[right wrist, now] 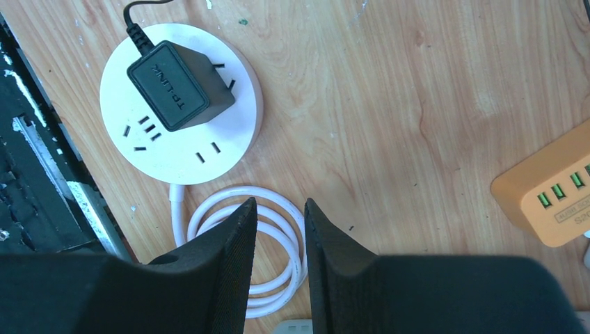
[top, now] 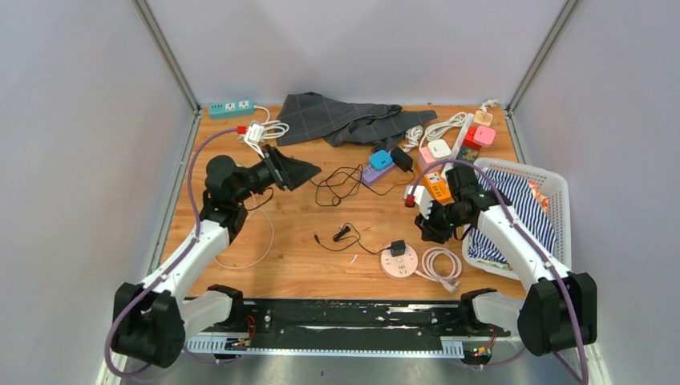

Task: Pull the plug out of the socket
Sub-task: Place the plug at the center of the board, then remove the plug from the socket.

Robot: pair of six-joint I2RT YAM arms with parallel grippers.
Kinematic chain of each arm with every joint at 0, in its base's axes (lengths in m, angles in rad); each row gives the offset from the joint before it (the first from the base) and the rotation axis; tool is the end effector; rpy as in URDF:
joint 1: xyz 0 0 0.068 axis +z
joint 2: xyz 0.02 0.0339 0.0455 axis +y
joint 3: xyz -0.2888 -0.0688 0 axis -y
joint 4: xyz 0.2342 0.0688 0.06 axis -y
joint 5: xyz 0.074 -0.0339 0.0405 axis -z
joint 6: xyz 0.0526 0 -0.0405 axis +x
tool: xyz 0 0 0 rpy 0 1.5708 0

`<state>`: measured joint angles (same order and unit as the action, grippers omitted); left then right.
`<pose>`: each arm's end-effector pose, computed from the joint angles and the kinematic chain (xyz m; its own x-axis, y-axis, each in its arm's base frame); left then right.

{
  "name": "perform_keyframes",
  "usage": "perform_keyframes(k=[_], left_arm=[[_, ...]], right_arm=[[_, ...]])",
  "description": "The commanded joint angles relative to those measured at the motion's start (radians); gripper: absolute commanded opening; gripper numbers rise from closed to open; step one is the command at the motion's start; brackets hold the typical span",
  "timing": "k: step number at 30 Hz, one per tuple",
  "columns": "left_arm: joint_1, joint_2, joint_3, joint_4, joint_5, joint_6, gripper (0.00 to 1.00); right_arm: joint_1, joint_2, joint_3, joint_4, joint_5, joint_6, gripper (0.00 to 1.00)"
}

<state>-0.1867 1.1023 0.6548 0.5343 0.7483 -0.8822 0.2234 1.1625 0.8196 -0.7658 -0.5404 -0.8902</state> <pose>0.2280 -0.0795 0.3337 -0.5652 -0.4691 -0.6786 0.5755 0.3652 -0.7318 0.1882 0.0705 0.2497 -0.2278 -0.7352 -0.6385 -0.9387 0.3401 -0.0567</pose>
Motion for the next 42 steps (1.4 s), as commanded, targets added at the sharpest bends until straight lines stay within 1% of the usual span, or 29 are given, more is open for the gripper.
perform_keyframes(k=[1,5,7,11,13,14,15,16,19,22,23,24,26,29,31,33,37,42], left_arm=[[-0.157,-0.116,-0.013,0.010,-0.058,0.152,0.67],[-0.312,-0.248,-0.106,0.010,-0.184,0.286,0.68],[-0.383,-0.289,-0.146,0.010,-0.226,0.356,0.68],[-0.517,-0.329,-0.204,0.028,-0.298,0.485,0.69],[-0.582,-0.322,-0.225,0.073,-0.320,0.565,0.69],[-0.608,-0.309,-0.232,0.107,-0.319,0.594,0.72],[-0.635,-0.289,-0.237,0.139,-0.317,0.622,0.77],[-0.644,-0.255,-0.237,0.170,-0.300,0.645,0.79],[-0.646,-0.117,-0.213,0.211,-0.219,0.688,0.80],[-0.653,0.027,-0.172,0.219,-0.195,0.653,0.80],[-0.667,0.066,-0.165,0.236,-0.206,0.649,0.81],[-0.687,0.097,-0.168,0.268,-0.241,0.662,0.81],[-0.749,0.141,-0.182,0.306,-0.325,0.744,0.81],[-0.834,0.193,-0.190,0.314,-0.491,0.855,0.82],[-0.861,0.248,-0.191,0.341,-0.561,0.853,0.82],[-0.875,0.311,-0.182,0.374,-0.595,0.850,0.82],[-0.888,0.443,-0.128,0.383,-0.642,0.831,0.80],[-0.887,0.537,-0.126,0.503,-0.626,0.836,0.80]], right_arm=[[-0.016,0.007,-0.009,-0.042,-0.040,-0.023,0.34],[-0.016,0.018,-0.008,-0.052,-0.055,-0.032,0.34],[-0.016,0.019,-0.009,-0.053,-0.057,-0.034,0.34],[-0.015,0.026,-0.010,-0.053,-0.056,-0.036,0.34],[-0.017,0.029,-0.010,-0.053,-0.056,-0.036,0.34],[-0.017,0.031,-0.008,-0.054,-0.056,-0.036,0.34],[-0.016,0.033,-0.009,-0.055,-0.057,-0.036,0.34],[-0.016,0.035,-0.007,-0.056,-0.059,-0.036,0.34],[-0.017,0.046,-0.006,-0.062,-0.065,-0.039,0.34],[-0.016,0.061,-0.001,-0.072,-0.067,-0.041,0.34],[-0.016,0.064,0.003,-0.074,-0.070,-0.041,0.34],[-0.016,0.067,0.005,-0.077,-0.074,-0.042,0.34],[-0.017,0.069,0.005,-0.080,-0.077,-0.042,0.34],[-0.018,0.077,0.007,-0.084,-0.081,-0.042,0.34],[-0.020,0.085,0.007,-0.085,-0.080,-0.043,0.34],[-0.023,0.089,0.009,-0.087,-0.081,-0.043,0.34],[-0.024,0.093,0.009,-0.087,-0.081,-0.044,0.34],[-0.025,0.104,0.010,-0.089,-0.078,-0.044,0.34]])
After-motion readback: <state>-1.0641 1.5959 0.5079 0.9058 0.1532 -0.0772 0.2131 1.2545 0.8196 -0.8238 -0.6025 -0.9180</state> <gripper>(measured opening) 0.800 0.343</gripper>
